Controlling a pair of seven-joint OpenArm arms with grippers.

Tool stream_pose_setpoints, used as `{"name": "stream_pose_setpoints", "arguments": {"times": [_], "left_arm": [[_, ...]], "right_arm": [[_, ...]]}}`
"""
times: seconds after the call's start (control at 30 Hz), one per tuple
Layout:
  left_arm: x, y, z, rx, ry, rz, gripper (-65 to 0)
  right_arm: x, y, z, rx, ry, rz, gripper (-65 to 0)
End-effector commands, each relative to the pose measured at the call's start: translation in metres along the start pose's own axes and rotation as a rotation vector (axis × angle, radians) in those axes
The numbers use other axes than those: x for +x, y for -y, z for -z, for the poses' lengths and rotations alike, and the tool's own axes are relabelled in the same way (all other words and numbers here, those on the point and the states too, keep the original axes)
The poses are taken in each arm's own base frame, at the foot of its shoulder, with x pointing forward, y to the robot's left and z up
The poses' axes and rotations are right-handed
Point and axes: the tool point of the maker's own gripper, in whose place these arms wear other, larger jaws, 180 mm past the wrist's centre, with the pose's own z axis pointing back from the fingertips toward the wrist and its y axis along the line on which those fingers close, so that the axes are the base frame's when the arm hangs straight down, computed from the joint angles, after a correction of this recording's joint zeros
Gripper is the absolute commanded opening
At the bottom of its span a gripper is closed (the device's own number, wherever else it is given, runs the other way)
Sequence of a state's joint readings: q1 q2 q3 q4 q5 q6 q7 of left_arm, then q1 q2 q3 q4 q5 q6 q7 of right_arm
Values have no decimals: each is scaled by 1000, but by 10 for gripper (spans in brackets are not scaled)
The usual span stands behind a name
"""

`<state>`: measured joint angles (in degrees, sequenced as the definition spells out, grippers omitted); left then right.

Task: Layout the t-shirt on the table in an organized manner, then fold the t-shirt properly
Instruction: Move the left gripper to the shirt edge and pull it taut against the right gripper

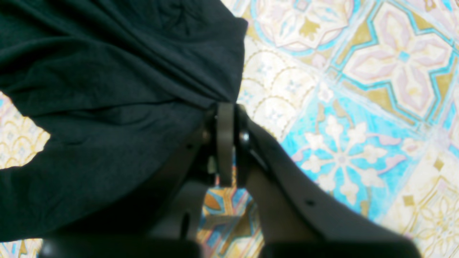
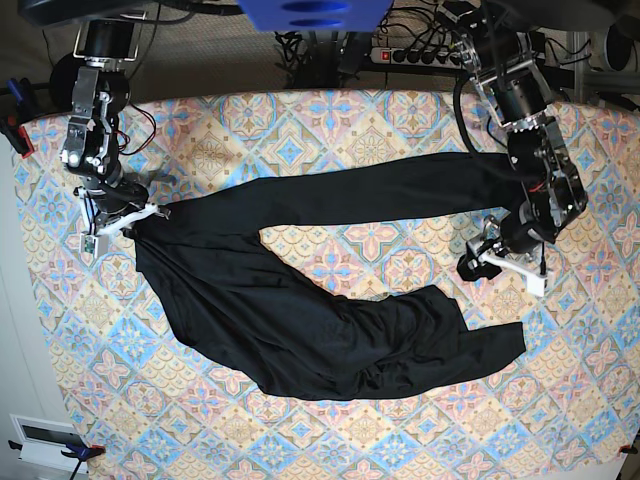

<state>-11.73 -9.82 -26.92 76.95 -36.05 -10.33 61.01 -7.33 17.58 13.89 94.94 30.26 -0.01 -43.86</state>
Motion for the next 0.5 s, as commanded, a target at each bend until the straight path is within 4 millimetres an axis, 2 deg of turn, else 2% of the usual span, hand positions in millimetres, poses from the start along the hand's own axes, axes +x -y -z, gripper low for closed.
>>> {"name": "stream_pose_setpoints", "arguments": {"times": [0.0,0.2,0.37,0.47], "left_arm": [[17,10,3,-22,44,11,-262],[10,38,44,-70,25,-2,-262],[5,53,70,-82,29,11,-262],[0,56,85,-79,19,-9,-262]], "right_arm": [[18,1,-3,2,44,-19,-650],[19,-2,-4,8,42,-25,-650],[18,-3,-4,10,39,-26,-650],[18,-3,-4,10,39,-26,-650]]}}
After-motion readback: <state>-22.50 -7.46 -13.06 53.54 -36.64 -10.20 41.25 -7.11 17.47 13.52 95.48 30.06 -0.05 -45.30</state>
